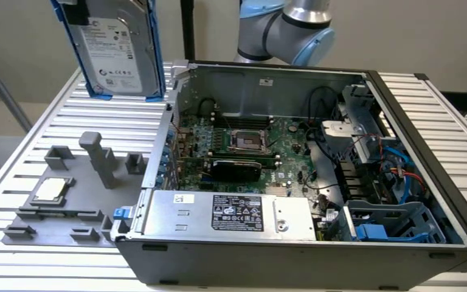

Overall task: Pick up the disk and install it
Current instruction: 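Pick up the disk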

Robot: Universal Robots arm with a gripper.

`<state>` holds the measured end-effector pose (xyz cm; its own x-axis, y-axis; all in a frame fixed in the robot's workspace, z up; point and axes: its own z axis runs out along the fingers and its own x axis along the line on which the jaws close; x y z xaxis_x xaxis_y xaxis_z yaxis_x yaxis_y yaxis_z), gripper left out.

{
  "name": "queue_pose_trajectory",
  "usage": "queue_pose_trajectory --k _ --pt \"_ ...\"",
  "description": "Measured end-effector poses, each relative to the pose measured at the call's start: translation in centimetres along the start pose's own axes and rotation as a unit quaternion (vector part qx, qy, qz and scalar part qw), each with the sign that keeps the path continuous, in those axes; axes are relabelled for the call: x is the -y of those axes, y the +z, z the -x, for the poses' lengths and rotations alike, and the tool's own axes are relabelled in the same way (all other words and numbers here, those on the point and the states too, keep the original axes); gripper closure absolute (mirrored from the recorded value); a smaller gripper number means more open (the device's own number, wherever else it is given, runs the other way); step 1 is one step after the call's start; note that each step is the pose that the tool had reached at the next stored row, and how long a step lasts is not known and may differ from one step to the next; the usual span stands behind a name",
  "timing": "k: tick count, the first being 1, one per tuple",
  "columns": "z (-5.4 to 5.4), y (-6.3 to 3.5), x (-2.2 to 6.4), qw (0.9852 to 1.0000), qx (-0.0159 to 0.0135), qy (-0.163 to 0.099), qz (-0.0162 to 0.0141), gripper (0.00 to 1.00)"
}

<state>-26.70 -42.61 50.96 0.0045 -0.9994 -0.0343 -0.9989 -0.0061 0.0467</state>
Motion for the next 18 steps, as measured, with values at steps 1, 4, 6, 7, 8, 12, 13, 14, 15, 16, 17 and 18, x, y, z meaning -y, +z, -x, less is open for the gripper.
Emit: queue_pose_trajectory --k 1,4,6,7,8,12,13,14,15,16,17,18 --pt "-0.3 -0.02 0.41 1.0 0.0 0.0 0.0 0.67" --pt "-1.0 -0.1 1.48 1.0 0.0 0.0 0.0 0.67" --pt "-1.5 -0.16 2.21 1.0 0.0 0.0 0.0 0.67" --pt "-1.7 -0.18 2.58 1.0 0.0 0.0 0.0 0.67" --pt "-2.0 -0.2 2.97 1.0 0.0 0.0 -0.0001 0.67" --pt "-2.9 -0.31 4.55 1.0 0.0 0.0 0.0 0.67" --pt "-3.1 -0.34 4.95 1.0 0.0 0.0 0.0 0.67" --pt "-3.4 -0.36 5.35 1.0 0.0001 0.0 -0.0001 0.67" --pt "-3.6 -0.39 5.78 1.0 0.0 0.0 -0.0001 0.67" --pt "-3.8 -0.42 6.24 1.0 0.0001 0.0 -0.0001 0.67" --pt "-4.0 -0.45 6.67 1.0 0.0 0.0 0.0 0.67" --pt "-4.2 -0.47 7.11 1.0 0.0 0.0 0.0 0.67"
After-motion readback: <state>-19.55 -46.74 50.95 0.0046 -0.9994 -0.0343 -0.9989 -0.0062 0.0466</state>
